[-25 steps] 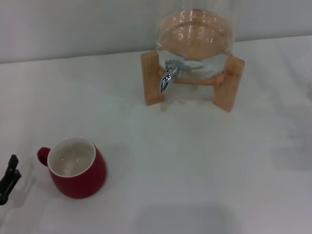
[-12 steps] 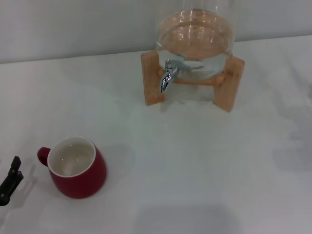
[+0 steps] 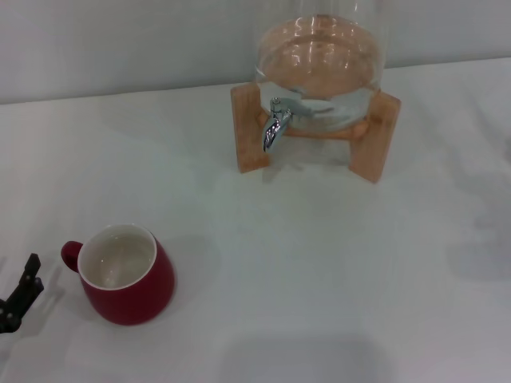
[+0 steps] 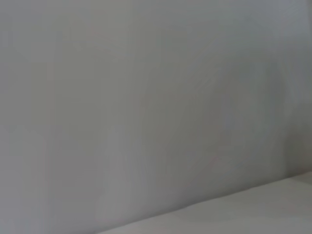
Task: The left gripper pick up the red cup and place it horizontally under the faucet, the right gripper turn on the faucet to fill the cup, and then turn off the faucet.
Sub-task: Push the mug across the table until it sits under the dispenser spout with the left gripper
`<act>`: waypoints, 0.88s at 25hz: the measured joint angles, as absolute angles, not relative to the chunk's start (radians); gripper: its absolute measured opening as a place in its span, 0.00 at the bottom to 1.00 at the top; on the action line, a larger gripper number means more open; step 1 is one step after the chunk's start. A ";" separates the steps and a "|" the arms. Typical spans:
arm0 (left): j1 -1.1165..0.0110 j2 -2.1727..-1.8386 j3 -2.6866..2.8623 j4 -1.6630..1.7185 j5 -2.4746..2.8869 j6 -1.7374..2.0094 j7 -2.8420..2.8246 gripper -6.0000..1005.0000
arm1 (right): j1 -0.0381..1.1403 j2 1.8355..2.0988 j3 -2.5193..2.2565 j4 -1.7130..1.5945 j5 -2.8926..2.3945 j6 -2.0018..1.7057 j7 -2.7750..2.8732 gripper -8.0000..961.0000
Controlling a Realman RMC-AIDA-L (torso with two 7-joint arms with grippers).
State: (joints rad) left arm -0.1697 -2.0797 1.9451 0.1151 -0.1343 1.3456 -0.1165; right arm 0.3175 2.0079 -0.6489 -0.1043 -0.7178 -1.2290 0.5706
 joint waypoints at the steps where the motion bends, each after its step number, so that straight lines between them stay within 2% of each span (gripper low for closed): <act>1: -0.170 -2.080 1.945 0.115 -0.133 1.346 -0.117 0.88 | 0.317 2.008 -0.649 -0.104 -0.718 -1.229 0.571 0.91; 22: -0.185 -2.078 1.945 0.101 -0.088 1.332 -0.117 0.88 | 0.314 2.010 -0.649 -0.104 -0.718 -1.235 0.571 0.91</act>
State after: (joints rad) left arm -0.1846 -2.0785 1.9451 0.1008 -0.0877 1.3319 -0.1166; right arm 0.3139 2.0096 -0.6488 -0.1036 -0.7179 -1.2346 0.5706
